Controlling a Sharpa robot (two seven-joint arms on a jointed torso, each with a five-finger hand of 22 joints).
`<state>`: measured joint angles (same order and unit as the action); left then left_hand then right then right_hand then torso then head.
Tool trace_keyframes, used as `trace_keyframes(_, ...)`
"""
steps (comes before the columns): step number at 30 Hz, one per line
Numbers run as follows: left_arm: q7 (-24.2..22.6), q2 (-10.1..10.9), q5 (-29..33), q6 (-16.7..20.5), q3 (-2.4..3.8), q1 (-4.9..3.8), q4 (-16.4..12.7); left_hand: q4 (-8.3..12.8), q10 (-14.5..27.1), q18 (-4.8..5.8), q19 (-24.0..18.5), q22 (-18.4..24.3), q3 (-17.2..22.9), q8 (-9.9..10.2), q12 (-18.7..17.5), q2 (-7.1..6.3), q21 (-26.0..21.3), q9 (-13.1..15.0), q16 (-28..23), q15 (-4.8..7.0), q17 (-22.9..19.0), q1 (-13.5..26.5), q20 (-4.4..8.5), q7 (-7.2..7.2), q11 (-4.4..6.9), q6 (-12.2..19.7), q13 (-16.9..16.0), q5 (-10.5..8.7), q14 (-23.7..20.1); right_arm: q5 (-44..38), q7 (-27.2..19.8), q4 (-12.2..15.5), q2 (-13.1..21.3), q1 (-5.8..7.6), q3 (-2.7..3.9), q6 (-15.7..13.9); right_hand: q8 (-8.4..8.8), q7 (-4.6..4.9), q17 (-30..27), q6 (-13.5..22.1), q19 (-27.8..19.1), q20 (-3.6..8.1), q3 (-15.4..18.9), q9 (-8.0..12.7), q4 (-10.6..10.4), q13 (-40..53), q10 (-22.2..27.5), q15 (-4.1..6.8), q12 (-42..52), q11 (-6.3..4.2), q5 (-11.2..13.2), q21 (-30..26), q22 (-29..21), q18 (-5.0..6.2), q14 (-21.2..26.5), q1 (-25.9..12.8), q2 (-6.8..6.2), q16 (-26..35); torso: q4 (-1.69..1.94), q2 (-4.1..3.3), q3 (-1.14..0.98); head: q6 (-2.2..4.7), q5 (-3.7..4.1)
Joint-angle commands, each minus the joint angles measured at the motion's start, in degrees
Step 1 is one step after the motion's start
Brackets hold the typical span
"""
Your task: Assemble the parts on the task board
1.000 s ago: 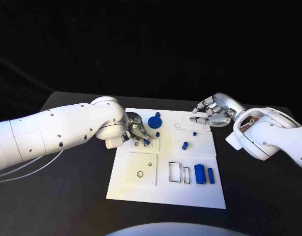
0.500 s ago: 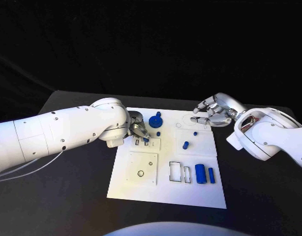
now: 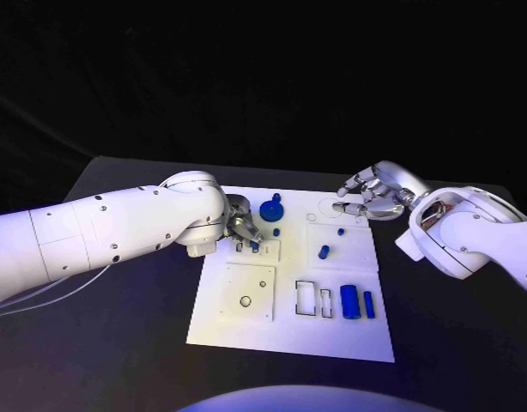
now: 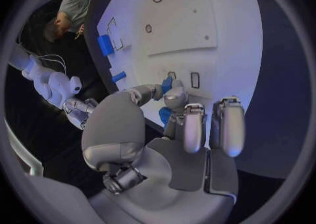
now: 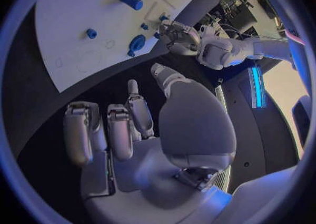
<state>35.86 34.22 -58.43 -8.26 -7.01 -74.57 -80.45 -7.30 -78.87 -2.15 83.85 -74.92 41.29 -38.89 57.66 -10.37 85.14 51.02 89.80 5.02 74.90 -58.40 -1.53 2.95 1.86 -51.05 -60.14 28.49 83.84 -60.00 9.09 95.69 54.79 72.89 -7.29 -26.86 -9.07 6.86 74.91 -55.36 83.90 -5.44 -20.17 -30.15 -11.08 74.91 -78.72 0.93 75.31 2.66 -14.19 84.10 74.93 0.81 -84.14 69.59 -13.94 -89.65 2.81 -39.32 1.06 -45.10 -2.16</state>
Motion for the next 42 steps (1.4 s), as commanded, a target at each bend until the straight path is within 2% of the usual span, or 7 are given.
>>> trace_keyframes(1,0.6,-0.2,-0.4,-1.8,0.02,0.04,0.0,8.4,-0.5,0.53,1.6,-10.2,8.2,-0.2,0.1,0.65,0.2,1.3,0.2,0.45,15.1,0.0,0.33,-0.96,-0.03,-1.5,0.0,-0.22,6.2,-0.1,-0.1,0.1,0.0,-0.04,0.00,0.8,-0.33,0.06,14.2,0.3,2.5,0.48,0.0,0.0,-0.2,1.0,0.0,0.41,-0.2,-0.23,-0.3,-0.3,12.1,0.76,-5.6,-0.2,0.15,0.1,-0.04,0.00,0.00,-0.15,-0.03)
trace_keyframes(21,1.2,-0.9,-1.7,-3.3,0.00,0.52,0.5,8.4,-1.0,0.68,2.0,-10.7,8.1,-1.1,0.5,0.89,0.6,1.2,0.2,0.64,15.1,0.8,0.52,-1.20,0.12,-1.8,-0.1,-1.46,6.2,-0.1,-0.2,0.1,0.1,-0.04,0.00,0.8,-0.42,0.04,14.1,0.3,2.4,0.50,0.1,-0.2,-0.5,1.1,-0.1,0.42,-0.1,-0.25,-0.4,-0.4,12.1,0.78,-5.6,-0.3,0.24,0.1,-0.01,0.05,-0.01,-0.76,0.04)
trace_keyframes(42,1.6,-0.5,-2.3,-4.0,-0.02,0.56,0.1,8.5,-1.3,0.80,2.3,-11.1,8.0,-1.4,0.9,0.85,0.9,1.2,0.2,0.66,15.1,1.0,0.54,-1.37,0.26,-2.1,-0.3,-1.50,6.2,-0.1,-0.2,0.0,0.2,-0.12,0.00,0.8,-0.47,0.02,14.1,0.2,2.5,0.50,0.1,-0.3,-0.6,1.1,-0.1,0.43,-0.1,-0.26,-0.5,-0.3,12.1,0.77,-5.6,-0.3,0.28,0.1,0.01,0.08,0.00,-0.93,-0.11)
